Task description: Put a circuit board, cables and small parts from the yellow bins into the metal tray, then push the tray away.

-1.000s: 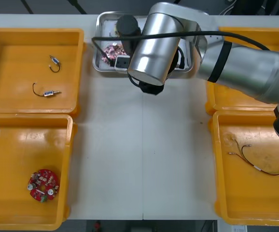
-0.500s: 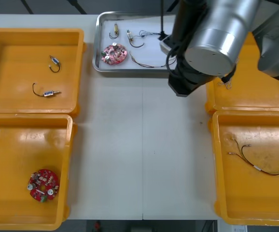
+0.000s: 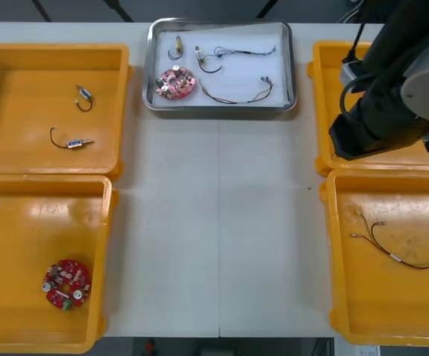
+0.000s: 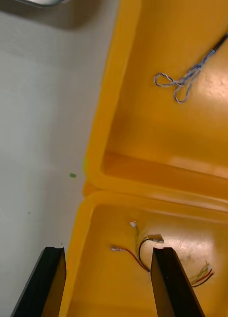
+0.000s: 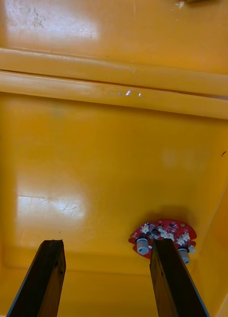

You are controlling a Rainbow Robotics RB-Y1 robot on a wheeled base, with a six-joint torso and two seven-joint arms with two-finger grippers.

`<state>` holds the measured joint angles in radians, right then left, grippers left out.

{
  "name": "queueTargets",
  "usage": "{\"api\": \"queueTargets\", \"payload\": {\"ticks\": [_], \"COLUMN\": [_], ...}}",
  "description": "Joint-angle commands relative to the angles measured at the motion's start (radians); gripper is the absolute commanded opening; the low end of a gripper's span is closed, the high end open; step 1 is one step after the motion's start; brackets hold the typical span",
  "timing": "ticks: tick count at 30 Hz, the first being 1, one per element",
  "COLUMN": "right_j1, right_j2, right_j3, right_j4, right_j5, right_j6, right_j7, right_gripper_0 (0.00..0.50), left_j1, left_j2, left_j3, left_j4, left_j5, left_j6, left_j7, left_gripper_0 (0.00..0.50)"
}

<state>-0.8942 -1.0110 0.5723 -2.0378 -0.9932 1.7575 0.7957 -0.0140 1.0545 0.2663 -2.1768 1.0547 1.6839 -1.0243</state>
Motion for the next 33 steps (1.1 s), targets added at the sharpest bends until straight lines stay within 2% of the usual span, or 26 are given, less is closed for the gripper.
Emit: {"api": "queueTargets", "payload": {"ticks": [1, 6, 9, 16, 21, 26, 33], "right_j1": [0.106, 0.219, 0.336, 0.532, 0.653, 0.709, 0.710], "right_j2": [-0.092, -0.130, -0.141, -0.140, -0.106, -0.077, -0.040], "right_j3": [-0.157, -0.290, -0.416, -0.626, -0.764, -0.828, -0.830], "right_j4": [-0.053, -0.096, -0.136, -0.190, -0.179, -0.137, -0.052], "right_j5": [-0.059, -0.099, -0.116, -0.130, -0.131, -0.130, -0.084], "right_j6": [0.014, 0.030, 0.056, 0.076, 0.077, 0.077, 0.062], "right_j7": [-0.033, -0.029, -0.016, 0.036, 0.158, 0.255, 0.359], "right_gripper_0": [0.500, 0.500, 0.500, 0.500, 0.500, 0.500, 0.500], "left_j1": [-0.012, -0.012, -0.012, -0.012, -0.012, -0.012, -0.012], "left_j2": [0.042, 0.042, 0.042, 0.042, 0.042, 0.042, 0.042], "left_j3": [0.024, 0.024, 0.024, 0.024, 0.024, 0.024, 0.024], "left_j4": [-0.005, -0.005, -0.005, -0.005, -0.005, -0.005, -0.005], "left_j5": [0.007, 0.007, 0.007, 0.007, 0.007, 0.007, 0.007], "left_j6": [0.002, 0.002, 0.002, 0.002, 0.002, 0.002, 0.002], "left_j7": [0.035, 0.035, 0.035, 0.035, 0.035, 0.035, 0.035], "left_gripper_0": [0.500, 0.500, 0.500, 0.500, 0.500, 0.500, 0.500]}}
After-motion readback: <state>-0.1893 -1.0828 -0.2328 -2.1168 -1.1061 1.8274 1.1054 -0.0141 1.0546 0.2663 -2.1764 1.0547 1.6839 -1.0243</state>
